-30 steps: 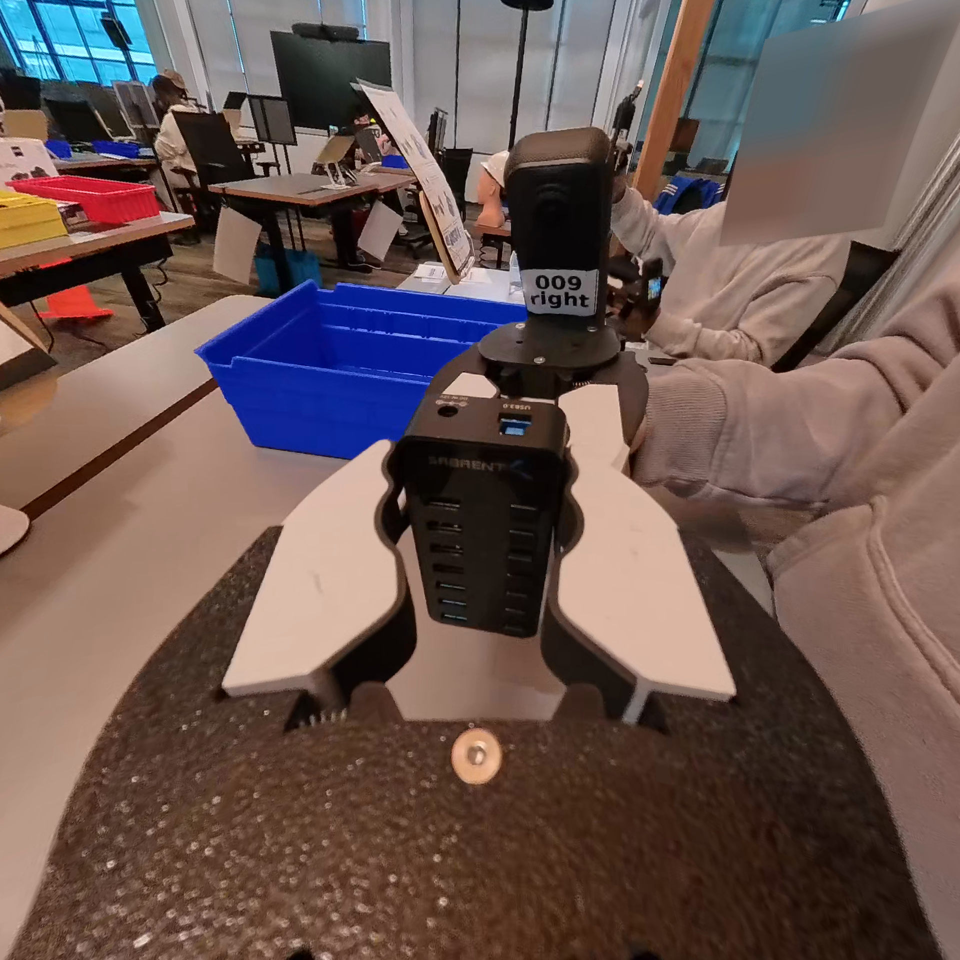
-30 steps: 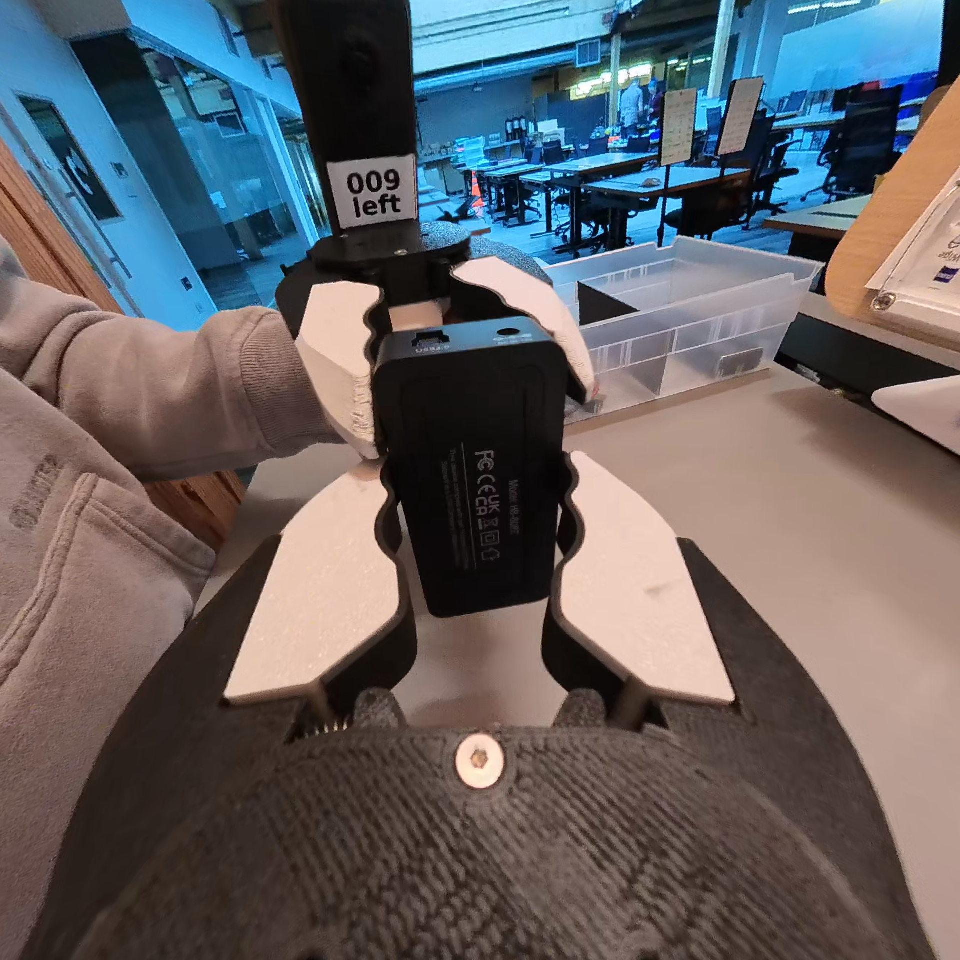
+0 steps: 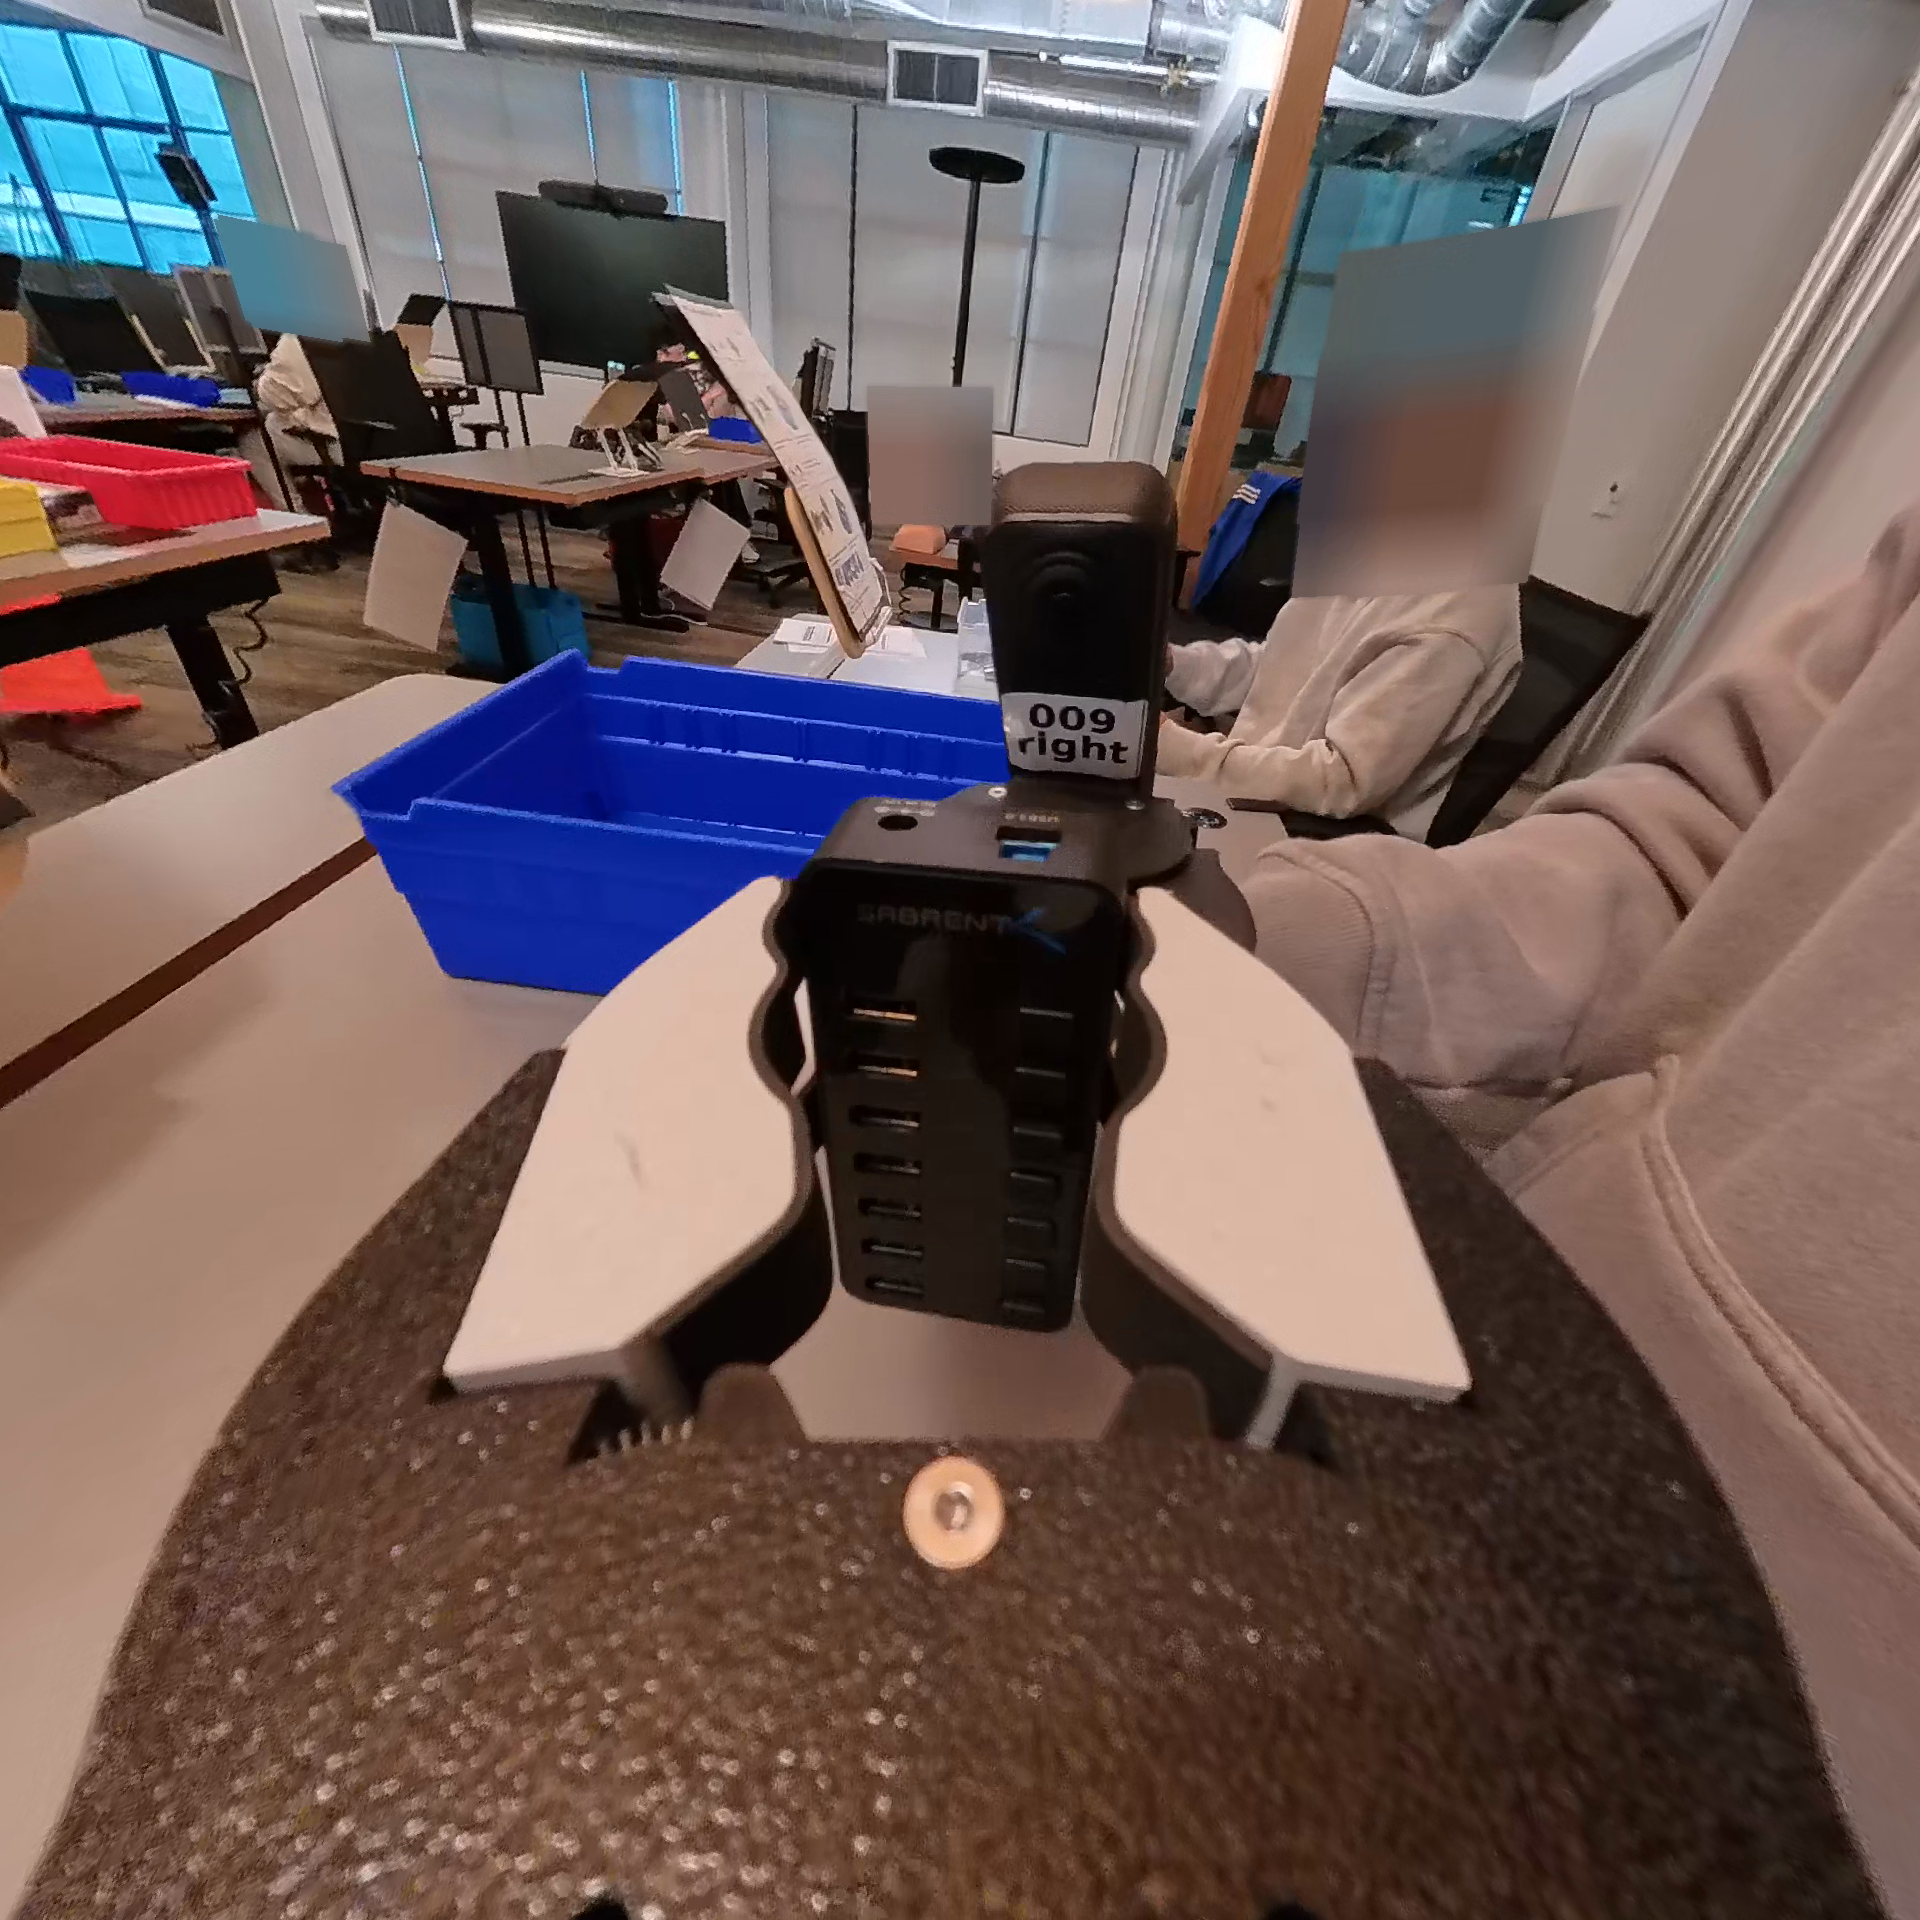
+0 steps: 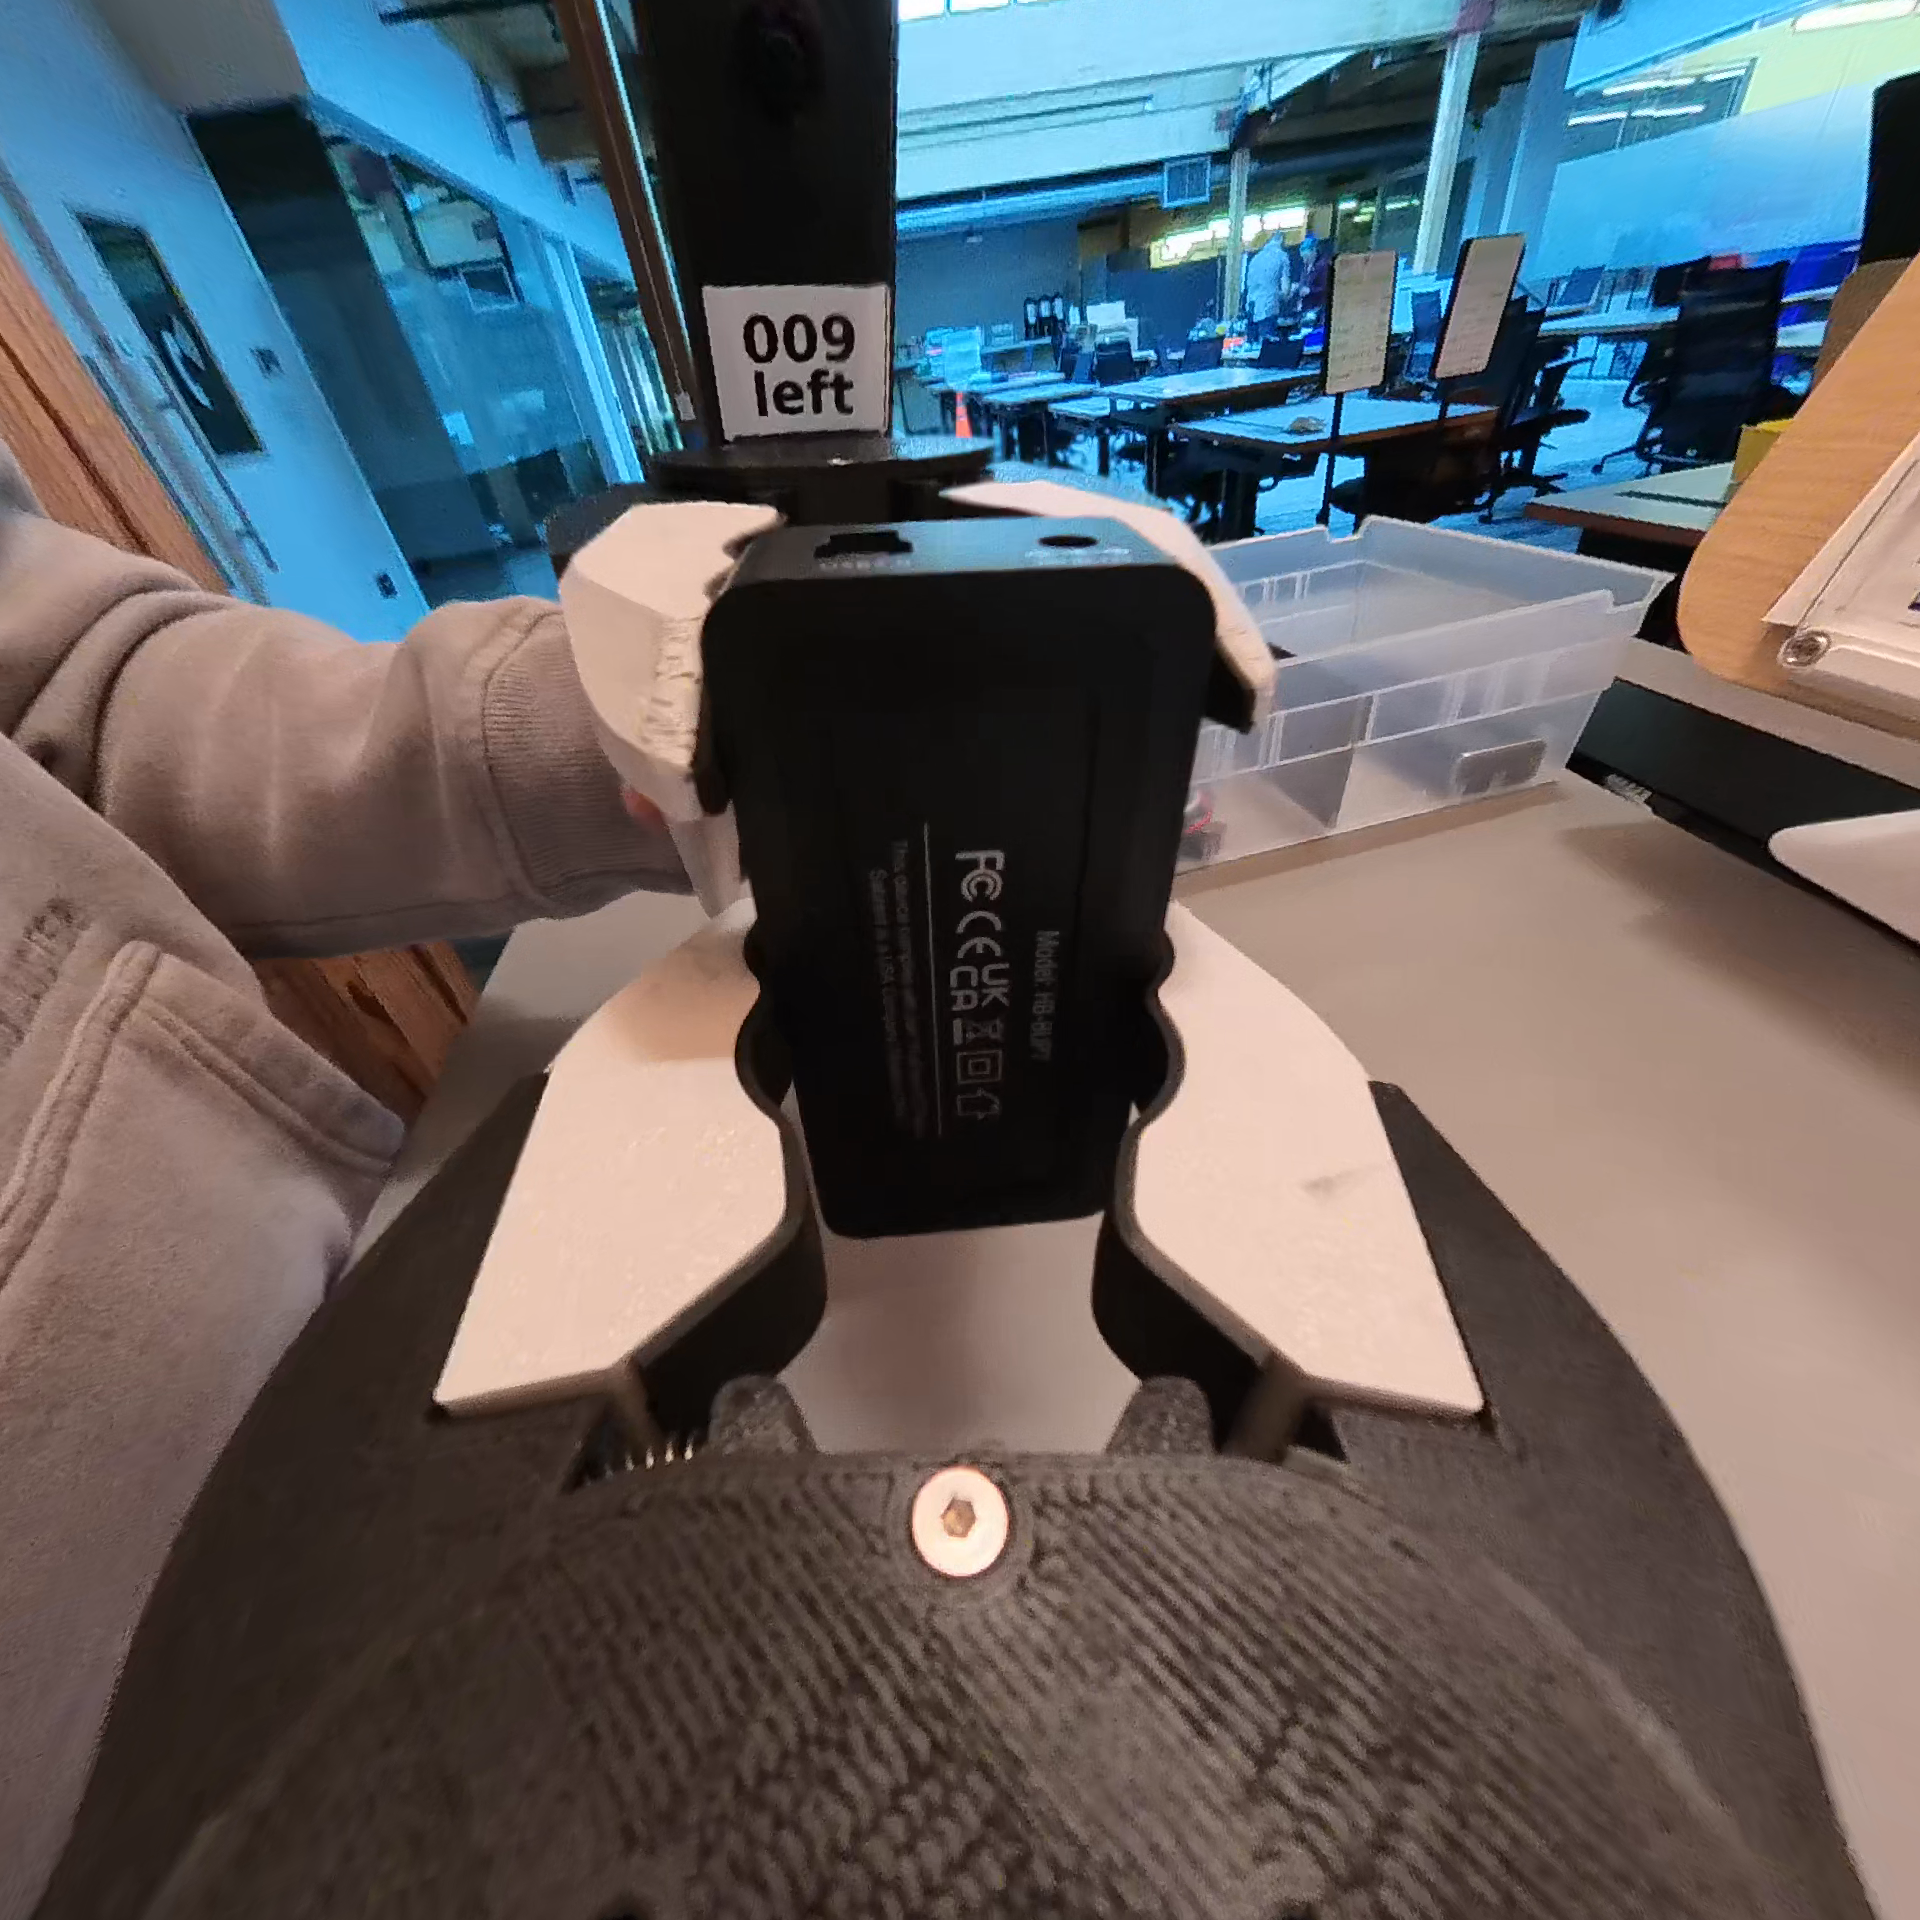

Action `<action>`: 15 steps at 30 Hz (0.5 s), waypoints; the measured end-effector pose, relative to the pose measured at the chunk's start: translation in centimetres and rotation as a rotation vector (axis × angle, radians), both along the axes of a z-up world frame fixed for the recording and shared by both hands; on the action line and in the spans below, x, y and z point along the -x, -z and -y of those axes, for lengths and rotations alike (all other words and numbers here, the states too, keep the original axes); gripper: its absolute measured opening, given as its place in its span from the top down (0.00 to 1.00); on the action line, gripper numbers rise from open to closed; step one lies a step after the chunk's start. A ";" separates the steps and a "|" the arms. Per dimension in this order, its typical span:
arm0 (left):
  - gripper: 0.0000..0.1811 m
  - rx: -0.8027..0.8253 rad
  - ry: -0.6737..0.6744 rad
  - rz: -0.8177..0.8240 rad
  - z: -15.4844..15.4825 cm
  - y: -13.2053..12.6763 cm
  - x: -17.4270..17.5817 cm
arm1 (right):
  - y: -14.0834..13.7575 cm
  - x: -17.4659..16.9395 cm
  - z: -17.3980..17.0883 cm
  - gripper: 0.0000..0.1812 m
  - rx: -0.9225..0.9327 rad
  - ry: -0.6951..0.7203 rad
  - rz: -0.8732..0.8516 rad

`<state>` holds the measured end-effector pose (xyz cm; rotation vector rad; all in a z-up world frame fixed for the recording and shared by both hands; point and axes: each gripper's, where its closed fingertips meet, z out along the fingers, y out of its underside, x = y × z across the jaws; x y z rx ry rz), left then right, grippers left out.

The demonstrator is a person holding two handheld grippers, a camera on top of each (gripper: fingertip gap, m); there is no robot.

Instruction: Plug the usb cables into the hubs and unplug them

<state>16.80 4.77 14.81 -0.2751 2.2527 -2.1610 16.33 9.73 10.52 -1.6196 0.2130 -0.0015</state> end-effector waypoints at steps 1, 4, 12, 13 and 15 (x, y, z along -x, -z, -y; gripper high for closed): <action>0.69 -0.008 -0.003 -0.016 -0.2 0.0 0.0 | -0.1 0.0 0.0 0.64 -0.019 -0.005 -0.015; 0.61 -0.023 -0.028 -0.025 -1.8 -1.0 0.2 | -0.4 -0.3 0.7 0.64 -0.067 0.010 -0.037; 0.67 -0.383 -0.724 -0.280 -22.7 1.6 -8.5 | -2.1 -0.6 4.9 0.65 -0.137 0.098 -0.025; 0.69 -0.449 -0.829 -0.376 -26.1 2.9 -9.2 | -2.3 -0.5 5.1 0.65 -0.149 0.108 -0.019; 0.70 -0.568 -0.931 -0.492 -31.1 5.0 -9.6 | -2.3 -0.3 5.3 0.65 -0.163 0.113 -0.024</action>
